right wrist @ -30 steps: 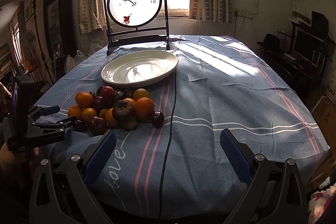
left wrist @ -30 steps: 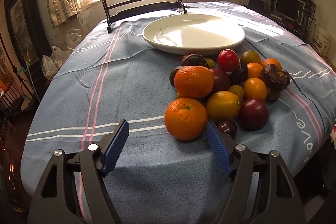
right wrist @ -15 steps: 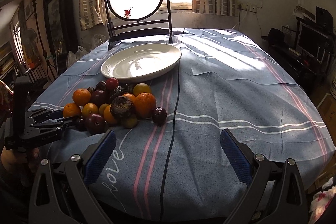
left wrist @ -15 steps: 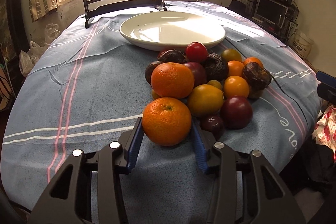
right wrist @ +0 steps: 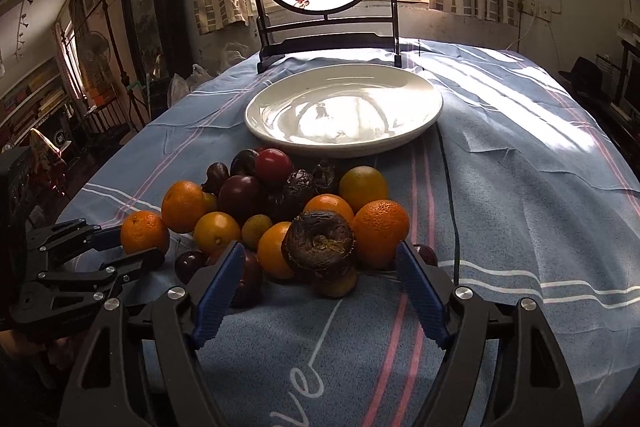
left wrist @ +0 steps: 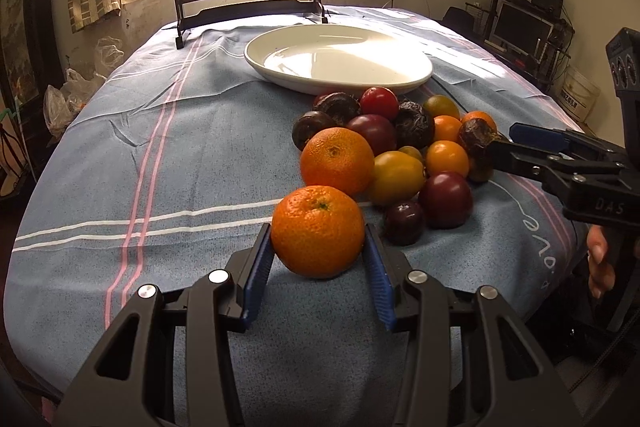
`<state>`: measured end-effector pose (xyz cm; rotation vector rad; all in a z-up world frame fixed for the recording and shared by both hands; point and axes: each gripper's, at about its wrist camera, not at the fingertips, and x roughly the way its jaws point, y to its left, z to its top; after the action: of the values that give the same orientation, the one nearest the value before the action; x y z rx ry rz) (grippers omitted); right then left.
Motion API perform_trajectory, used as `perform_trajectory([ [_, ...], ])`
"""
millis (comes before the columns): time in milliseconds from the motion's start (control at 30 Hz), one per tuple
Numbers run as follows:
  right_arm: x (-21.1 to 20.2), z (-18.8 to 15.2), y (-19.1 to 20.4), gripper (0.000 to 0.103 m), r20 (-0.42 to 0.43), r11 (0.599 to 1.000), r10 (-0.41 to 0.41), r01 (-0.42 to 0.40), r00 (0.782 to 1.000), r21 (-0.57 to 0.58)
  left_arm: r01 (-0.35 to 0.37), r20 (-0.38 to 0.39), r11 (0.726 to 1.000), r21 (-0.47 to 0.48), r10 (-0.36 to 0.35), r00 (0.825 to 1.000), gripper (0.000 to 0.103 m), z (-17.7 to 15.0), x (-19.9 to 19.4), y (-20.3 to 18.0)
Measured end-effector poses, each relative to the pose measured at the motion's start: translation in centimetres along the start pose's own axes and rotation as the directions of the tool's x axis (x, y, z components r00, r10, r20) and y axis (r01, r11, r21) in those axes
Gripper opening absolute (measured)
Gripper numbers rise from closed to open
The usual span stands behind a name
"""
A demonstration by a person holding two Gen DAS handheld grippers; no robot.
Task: Organize fruits
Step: 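Grasp the large orange with the left tool while the right tool grasps a brown fruit, then place the orange on the white plate with the left tool while the right tool places the brown fruit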
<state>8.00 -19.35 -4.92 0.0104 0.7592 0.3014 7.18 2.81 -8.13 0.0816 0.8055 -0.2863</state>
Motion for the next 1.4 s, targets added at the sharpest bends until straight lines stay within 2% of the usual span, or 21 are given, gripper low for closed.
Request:
perform_trajectory([
  [67,0.4,0.1,0.3,0.076,0.009,1.000,-0.016,0.016,1.000,-0.005,0.005,0.004,1.000,-0.002,-0.005,1.000,0.043,-0.1,-0.2,0.1],
  [100,0.5,0.2,0.4,0.065,0.007,1.000,-0.007,0.007,1.000,-0.006,0.006,0.005,1.000,-0.002,-0.006,1.000,0.044,-0.1,-0.2,0.2],
  [167,0.8,0.3,0.6,0.054,0.007,0.999,-0.026,0.026,1.000,-0.023,0.004,0.004,1.000,-0.005,-0.004,1.000,0.044,-0.2,-0.2,0.3],
  [200,0.9,0.3,0.8,0.043,0.007,0.999,-0.036,0.036,0.999,-0.036,0.005,0.002,1.000,-0.009,-0.005,1.000,0.044,-0.2,-0.2,0.5],
  [233,0.9,0.3,0.8,0.039,0.001,0.999,-0.019,0.019,1.000,-0.039,0.006,0.001,1.000,-0.015,-0.006,1.000,0.043,-0.3,-0.3,0.6],
  [600,-0.6,-0.4,0.1,0.039,0.016,1.000,0.023,-0.023,1.000,-0.011,0.000,0.000,1.000,-0.029,0.000,1.000,0.044,-0.6,-0.7,1.3],
  [933,-2.8,1.1,-1.5,0.039,0.070,0.999,0.051,-0.052,0.996,0.014,0.002,0.056,0.999,-0.035,0.000,0.998,0.044,1.1,-2.5,1.5],
  [1067,-3.4,4.5,-3.2,0.039,0.104,0.998,0.061,-0.065,0.993,0.027,0.015,0.078,1.000,-0.009,-0.014,0.997,0.044,4.4,-2.6,1.2],
  [1167,-2.1,7.6,-4.7,0.040,0.089,0.997,0.057,-0.061,0.994,0.037,0.030,0.076,1.000,0.000,-0.030,0.997,0.044,7.8,-1.1,0.9],
  [1300,2.9,11.0,-6.4,0.040,-0.036,0.993,0.085,-0.082,0.996,0.082,0.074,0.008,0.997,-0.037,-0.074,0.997,0.044,12.5,3.8,1.1],
  [1400,7.1,12.5,-6.8,0.040,-0.111,0.992,0.084,-0.073,0.990,0.098,0.065,-0.046,0.997,-0.050,-0.068,0.997,0.044,15.3,8.0,0.9],
])
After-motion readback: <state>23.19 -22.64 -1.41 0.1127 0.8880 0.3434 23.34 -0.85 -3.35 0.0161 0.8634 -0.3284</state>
